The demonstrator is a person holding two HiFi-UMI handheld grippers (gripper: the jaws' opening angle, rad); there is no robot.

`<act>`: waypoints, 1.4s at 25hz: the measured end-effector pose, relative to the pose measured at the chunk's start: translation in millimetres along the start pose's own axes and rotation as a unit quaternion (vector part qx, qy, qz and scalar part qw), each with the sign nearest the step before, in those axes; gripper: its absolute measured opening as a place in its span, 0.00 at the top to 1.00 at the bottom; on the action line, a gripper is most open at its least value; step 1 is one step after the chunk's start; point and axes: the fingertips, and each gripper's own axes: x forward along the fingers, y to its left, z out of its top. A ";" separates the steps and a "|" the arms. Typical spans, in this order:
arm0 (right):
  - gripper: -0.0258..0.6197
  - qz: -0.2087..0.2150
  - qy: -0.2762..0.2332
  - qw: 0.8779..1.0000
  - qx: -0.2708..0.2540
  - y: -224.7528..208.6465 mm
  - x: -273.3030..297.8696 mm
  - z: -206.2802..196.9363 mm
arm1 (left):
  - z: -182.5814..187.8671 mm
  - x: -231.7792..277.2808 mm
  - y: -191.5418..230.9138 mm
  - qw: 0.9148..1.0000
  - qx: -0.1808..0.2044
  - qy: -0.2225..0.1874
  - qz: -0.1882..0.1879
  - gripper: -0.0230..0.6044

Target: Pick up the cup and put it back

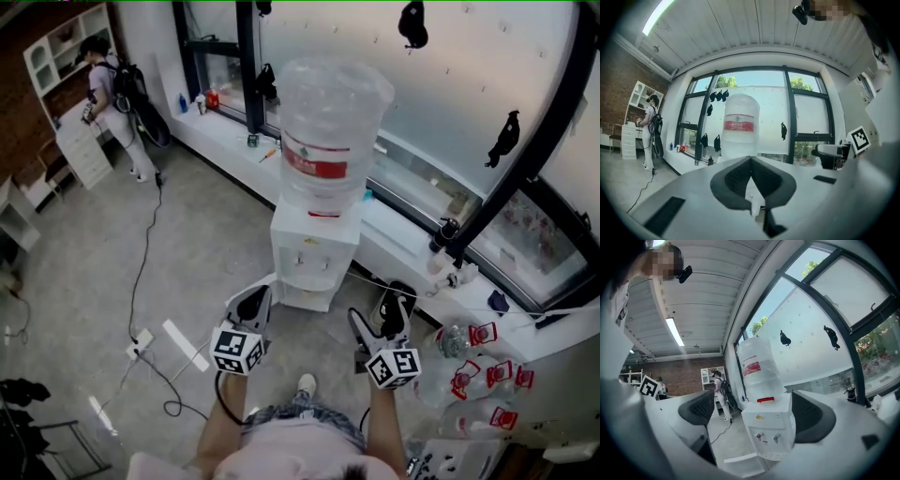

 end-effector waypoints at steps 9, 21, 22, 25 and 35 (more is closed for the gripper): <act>0.17 0.015 0.018 1.000 0.007 -13.2 62.0 -4.9 | 1.6 41.3 28.9 1.000 -0.006 0.013 0.013 0.92; 0.17 -0.010 0.024 1.000 0.007 -4.2 96.5 -19.7 | -0.9 65.6 51.0 0.999 0.008 0.028 -0.026 0.92; 0.17 -0.011 0.025 1.000 0.005 -3.7 98.5 -21.7 | -3.2 66.7 53.1 0.999 0.015 0.031 -0.027 0.92; 0.17 -0.014 0.024 1.000 0.004 -7.3 105.1 -24.5 | -7.7 72.9 63.0 0.999 0.013 0.032 -0.026 0.92; 0.17 0.014 0.039 0.999 0.004 -29.5 123.0 -40.7 | -24.2 96.8 66.5 0.999 0.018 0.035 -0.005 0.92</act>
